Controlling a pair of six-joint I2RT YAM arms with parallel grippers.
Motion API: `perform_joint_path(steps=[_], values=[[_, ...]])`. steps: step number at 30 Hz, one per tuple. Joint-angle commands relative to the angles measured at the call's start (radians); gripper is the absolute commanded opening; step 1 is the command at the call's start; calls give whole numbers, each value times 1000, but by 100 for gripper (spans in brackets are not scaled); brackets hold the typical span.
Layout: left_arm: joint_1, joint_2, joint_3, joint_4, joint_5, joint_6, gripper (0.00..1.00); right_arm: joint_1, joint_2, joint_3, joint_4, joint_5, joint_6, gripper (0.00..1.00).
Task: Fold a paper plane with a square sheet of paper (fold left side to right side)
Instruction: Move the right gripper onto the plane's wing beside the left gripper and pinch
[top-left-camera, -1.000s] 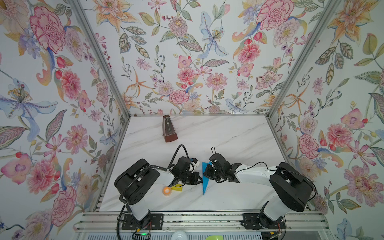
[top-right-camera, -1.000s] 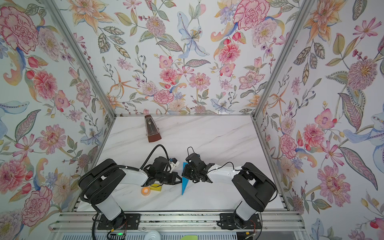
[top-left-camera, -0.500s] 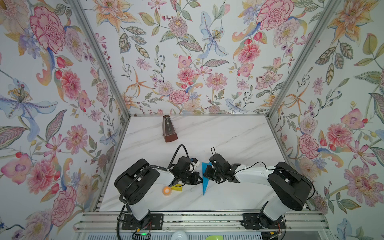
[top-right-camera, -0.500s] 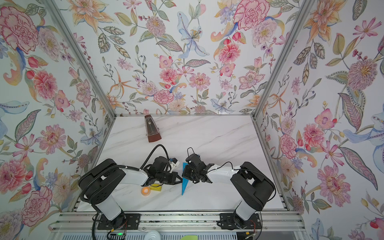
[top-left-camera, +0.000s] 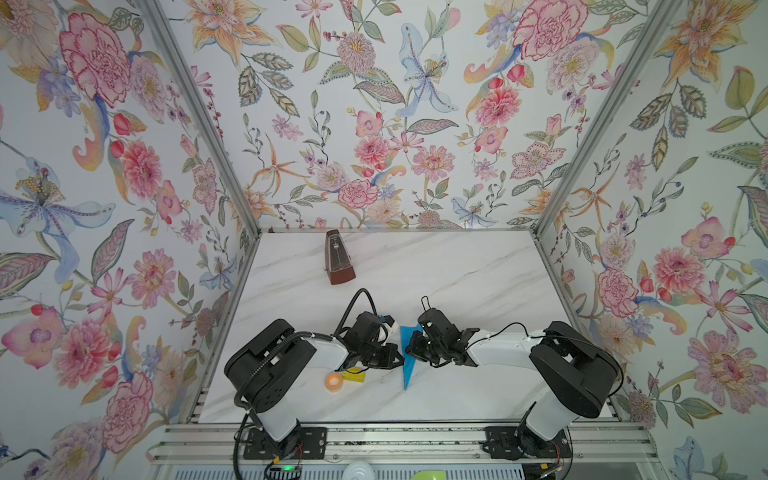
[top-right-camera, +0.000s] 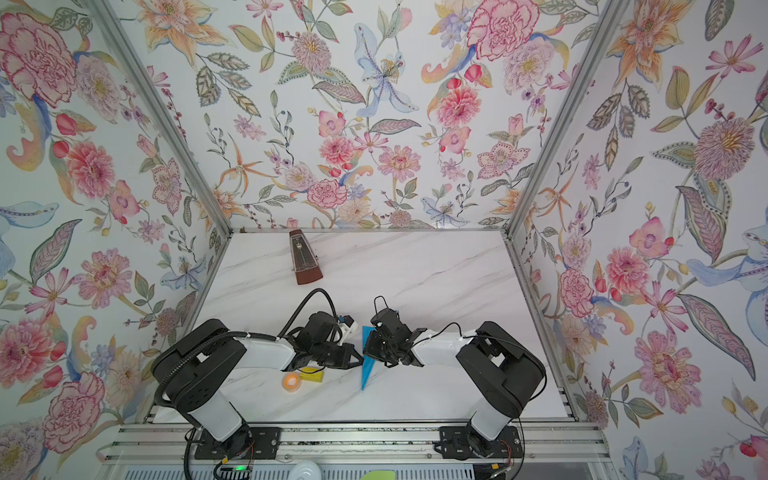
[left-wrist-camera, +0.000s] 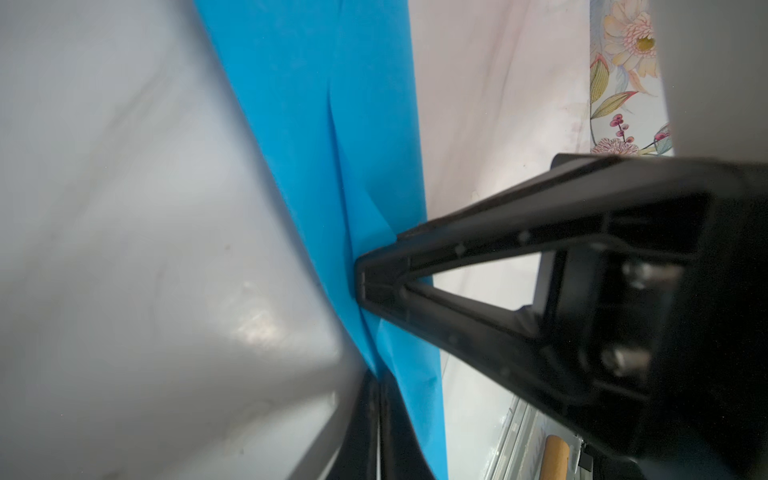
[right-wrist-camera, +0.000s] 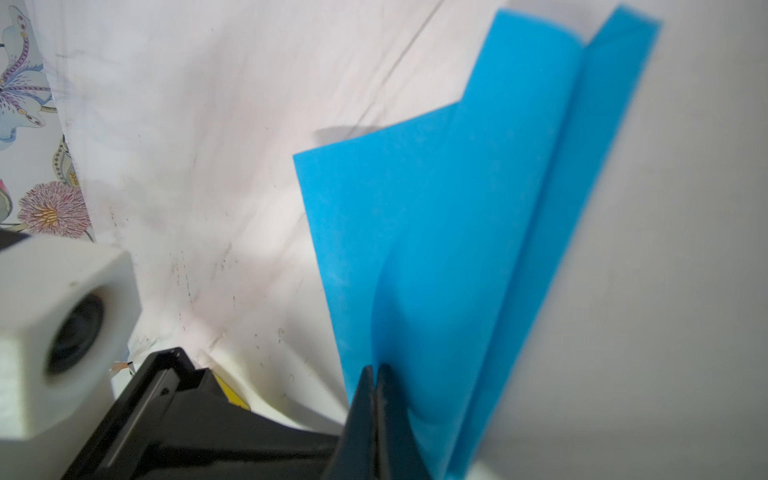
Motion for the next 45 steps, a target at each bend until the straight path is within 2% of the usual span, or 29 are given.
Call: perform_joint_path(steps=[1,7,15,27,45], values=[[15,-56,3,-88,-33,34,10,-3,31,-26,-4,3,-1,0],[17,-106,18,-133,-39,35,14,-3,33,-29,-1,0,1,0],[-21,-101,6,-57,-13,-32,20,-2,49,-24,2,-10,0,0],[-70,-67,3,36,-7,-99,11,-3,51,-26,2,-11,3,0],[-82,24,-13,-14,-23,-82,6,-3,45,-26,-13,-4,9,0]])
